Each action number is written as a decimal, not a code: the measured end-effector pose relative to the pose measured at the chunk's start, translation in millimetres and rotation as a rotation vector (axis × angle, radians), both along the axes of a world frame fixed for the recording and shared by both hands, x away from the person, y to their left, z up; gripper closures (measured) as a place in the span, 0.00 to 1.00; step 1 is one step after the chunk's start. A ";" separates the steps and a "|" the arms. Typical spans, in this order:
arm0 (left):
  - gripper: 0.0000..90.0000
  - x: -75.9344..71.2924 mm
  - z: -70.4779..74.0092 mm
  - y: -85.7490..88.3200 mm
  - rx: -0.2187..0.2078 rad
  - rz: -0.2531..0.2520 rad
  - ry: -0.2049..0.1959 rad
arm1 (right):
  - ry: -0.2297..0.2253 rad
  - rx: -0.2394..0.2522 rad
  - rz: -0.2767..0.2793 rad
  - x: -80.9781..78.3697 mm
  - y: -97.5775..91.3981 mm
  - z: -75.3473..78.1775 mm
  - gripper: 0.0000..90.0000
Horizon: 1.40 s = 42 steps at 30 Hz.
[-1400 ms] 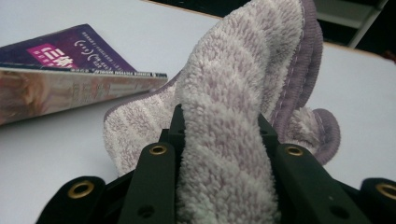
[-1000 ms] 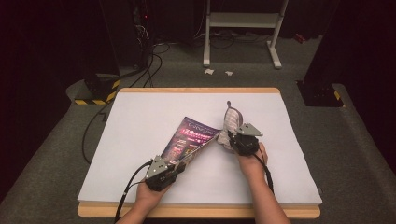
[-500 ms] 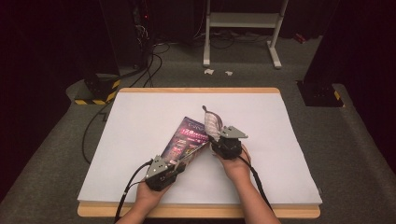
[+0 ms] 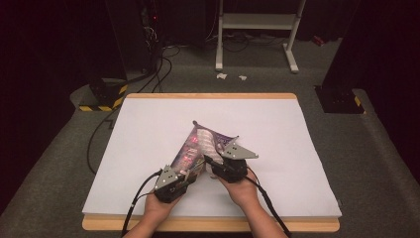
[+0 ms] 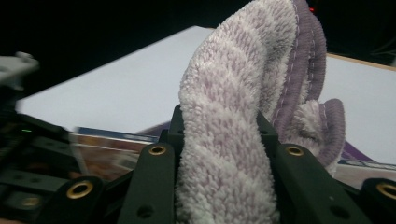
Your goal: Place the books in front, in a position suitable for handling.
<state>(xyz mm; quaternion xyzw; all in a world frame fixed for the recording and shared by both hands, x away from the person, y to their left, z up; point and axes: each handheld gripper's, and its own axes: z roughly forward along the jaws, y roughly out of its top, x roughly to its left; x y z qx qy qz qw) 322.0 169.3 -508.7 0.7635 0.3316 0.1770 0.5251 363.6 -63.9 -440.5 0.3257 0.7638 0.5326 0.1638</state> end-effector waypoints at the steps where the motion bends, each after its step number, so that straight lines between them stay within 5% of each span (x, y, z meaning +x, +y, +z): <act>1: 0.92 0.0 0.0 0.0 -0.001 0.000 0.001 | 0.000 0.011 0.014 -2.3 1.8 1.9 0.77; 14: 0.92 -0.1 0.1 -0.2 0.008 0.002 -0.008 | -0.014 0.106 0.130 -13.5 27.6 23.4 0.77; 20: 0.92 0.0 -0.1 -1.3 0.012 0.001 -0.001 | 0.006 0.095 0.142 -10.8 32.6 20.5 0.76; 32: 0.93 0.3 0.0 -1.8 0.020 0.002 0.003 | 0.022 0.053 0.060 6.0 18.7 7.1 0.76; 42: 0.93 0.4 0.0 -2.8 0.029 -0.003 0.003 | 0.002 -0.015 -0.076 24.7 -5.5 -7.2 0.76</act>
